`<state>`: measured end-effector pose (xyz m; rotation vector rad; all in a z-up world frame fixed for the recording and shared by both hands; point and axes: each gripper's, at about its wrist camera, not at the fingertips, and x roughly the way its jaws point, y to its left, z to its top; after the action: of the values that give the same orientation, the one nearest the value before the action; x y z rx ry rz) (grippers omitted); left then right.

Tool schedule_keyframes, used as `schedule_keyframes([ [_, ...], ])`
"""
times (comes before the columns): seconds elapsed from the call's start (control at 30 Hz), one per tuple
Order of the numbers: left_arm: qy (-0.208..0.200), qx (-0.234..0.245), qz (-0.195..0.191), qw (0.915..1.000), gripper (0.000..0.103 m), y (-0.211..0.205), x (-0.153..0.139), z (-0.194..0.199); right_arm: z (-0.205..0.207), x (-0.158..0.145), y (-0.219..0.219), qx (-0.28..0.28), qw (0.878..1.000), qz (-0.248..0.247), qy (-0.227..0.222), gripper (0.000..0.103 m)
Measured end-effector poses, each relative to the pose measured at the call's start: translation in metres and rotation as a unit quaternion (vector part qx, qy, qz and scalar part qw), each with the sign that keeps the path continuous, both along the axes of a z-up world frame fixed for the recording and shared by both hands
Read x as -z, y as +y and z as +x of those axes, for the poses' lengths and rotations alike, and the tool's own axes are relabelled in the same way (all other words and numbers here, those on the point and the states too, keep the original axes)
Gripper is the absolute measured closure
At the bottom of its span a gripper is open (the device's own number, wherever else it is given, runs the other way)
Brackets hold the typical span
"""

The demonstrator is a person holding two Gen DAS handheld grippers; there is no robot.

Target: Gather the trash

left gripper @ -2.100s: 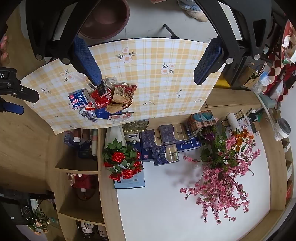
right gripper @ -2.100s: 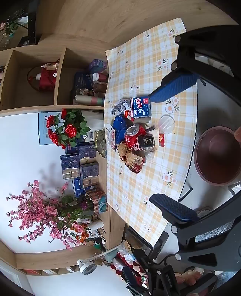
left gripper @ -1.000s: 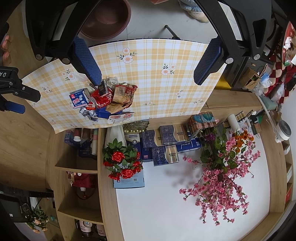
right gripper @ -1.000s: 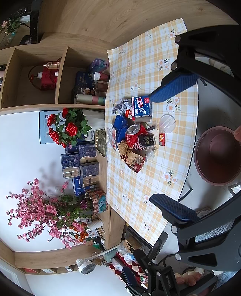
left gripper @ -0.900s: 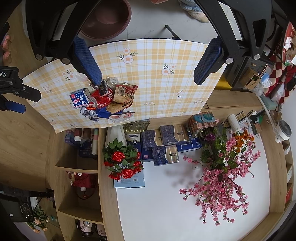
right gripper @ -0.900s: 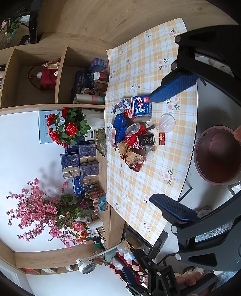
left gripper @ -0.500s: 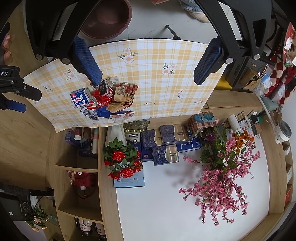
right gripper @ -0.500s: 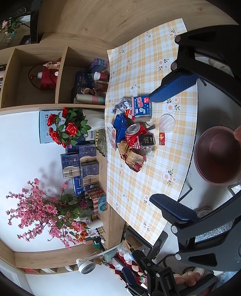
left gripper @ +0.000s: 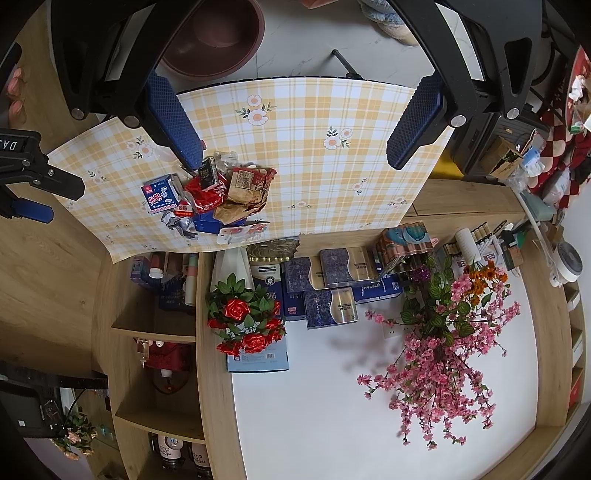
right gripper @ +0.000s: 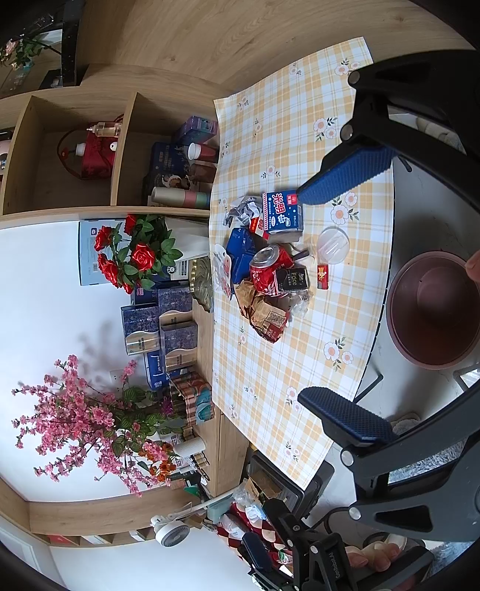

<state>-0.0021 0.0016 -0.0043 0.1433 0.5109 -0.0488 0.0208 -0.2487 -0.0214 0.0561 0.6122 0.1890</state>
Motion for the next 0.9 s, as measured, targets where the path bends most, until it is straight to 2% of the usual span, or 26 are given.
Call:
schedule_keyframes([
  [0.47, -0.001, -0.001, -0.001, 1.0, 0.005, 0.001, 0.005, -0.003, 0.0, -0.001, 0.002, 0.001, 1.0, -0.001, 0.0, 0.006],
  [0.53, 0.001, 0.001, -0.007, 1.0, 0.005, 0.001, 0.008, -0.002, -0.001, -0.004, 0.0, 0.004, 1.0, 0.002, -0.003, 0.006],
  [0.63, 0.018, 0.027, -0.035, 0.9989, 0.005, 0.001, 0.011, 0.008, 0.0, -0.002, -0.007, 0.018, 1.0, 0.018, -0.004, 0.006],
  [0.8, 0.031, 0.022, -0.02, 0.9991, 0.005, 0.003, 0.04, 0.024, 0.005, 0.012, -0.025, 0.036, 0.999, 0.04, -0.008, 0.006],
  [0.9, 0.055, 0.038, -0.043, 0.9968, 0.005, 0.01, 0.063, 0.039, 0.013, 0.034, -0.03, 0.042, 0.998, 0.041, 0.0, 0.006],
])
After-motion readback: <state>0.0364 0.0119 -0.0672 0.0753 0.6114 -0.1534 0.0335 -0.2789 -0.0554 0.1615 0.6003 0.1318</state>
